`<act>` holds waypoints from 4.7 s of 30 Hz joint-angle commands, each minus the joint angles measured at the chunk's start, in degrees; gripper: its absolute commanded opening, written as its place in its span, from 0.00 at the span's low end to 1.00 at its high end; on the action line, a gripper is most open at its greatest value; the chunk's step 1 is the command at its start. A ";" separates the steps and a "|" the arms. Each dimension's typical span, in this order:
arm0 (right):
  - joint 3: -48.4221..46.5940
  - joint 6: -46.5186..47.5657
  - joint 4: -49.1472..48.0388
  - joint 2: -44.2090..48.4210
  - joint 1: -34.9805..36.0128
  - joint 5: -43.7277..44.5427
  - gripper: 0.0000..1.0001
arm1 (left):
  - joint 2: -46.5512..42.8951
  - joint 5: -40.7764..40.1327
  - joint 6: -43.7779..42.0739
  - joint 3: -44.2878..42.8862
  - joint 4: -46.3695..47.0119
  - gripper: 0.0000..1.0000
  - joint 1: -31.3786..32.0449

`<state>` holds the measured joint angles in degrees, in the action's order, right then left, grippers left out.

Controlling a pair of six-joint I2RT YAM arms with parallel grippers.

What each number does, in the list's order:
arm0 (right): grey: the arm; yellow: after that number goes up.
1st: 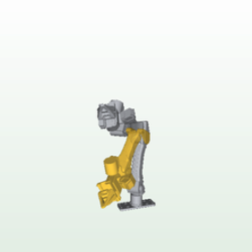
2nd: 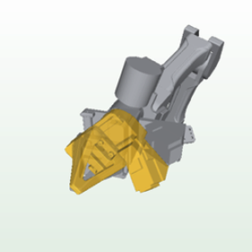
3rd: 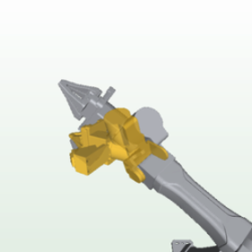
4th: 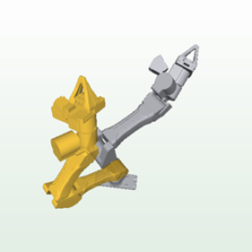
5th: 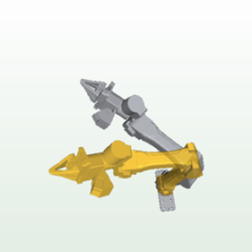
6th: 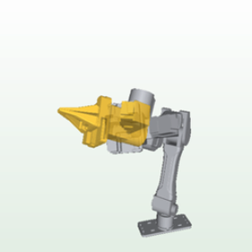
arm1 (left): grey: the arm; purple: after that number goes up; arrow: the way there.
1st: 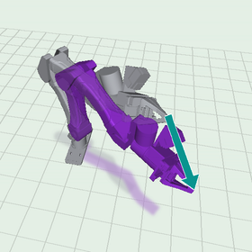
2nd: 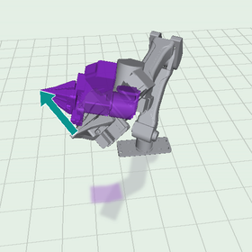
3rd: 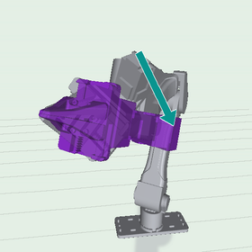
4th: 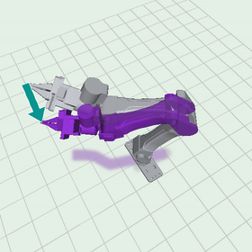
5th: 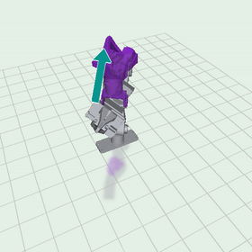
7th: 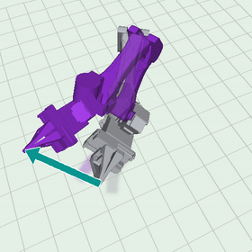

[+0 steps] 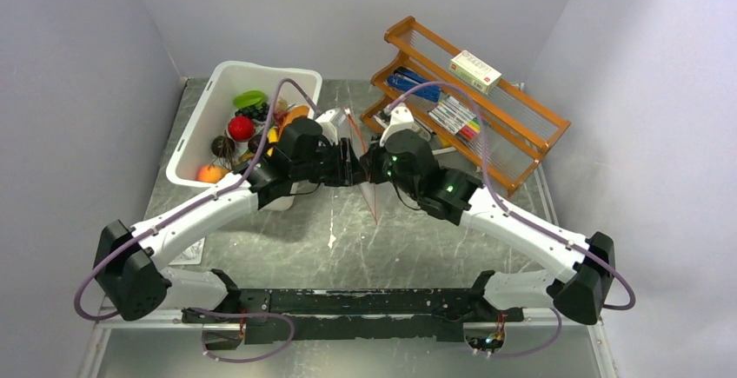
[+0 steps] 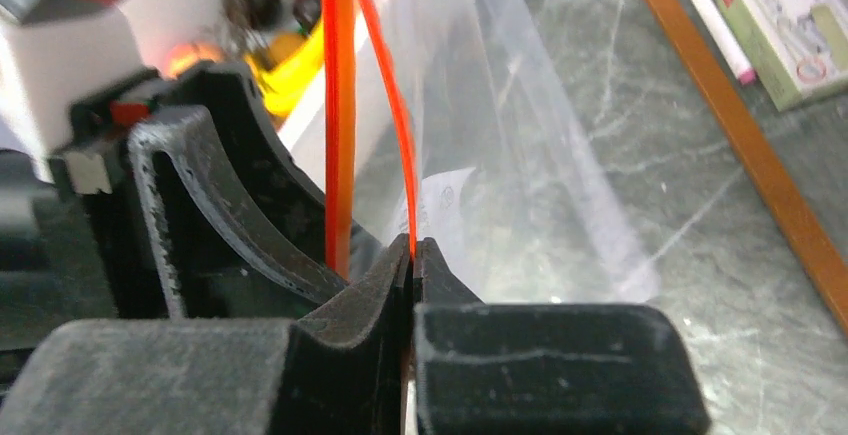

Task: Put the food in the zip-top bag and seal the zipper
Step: Open the zipper of the food storage bag at the center of the board, then pick up the fake food from the bin.

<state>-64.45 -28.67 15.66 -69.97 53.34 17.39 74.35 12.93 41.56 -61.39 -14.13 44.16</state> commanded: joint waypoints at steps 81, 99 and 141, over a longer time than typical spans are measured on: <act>19.36 -7.46 3.88 5.01 -9.56 7.08 0.00 | -2.02 33.53 0.62 -4.25 -15.99 0.29 -21.33; 22.18 -8.42 2.02 8.85 -9.57 4.23 0.00 | -3.98 68.51 56.09 23.28 58.88 0.07 -26.76; 14.63 -2.15 0.62 7.31 -9.56 -2.71 0.00 | 9.79 -9.33 -18.83 -20.46 -28.49 0.87 -34.79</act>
<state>-46.96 -33.23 17.02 -62.72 44.01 14.55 80.38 19.90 27.20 -77.54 -40.71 10.48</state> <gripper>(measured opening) 0.006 0.904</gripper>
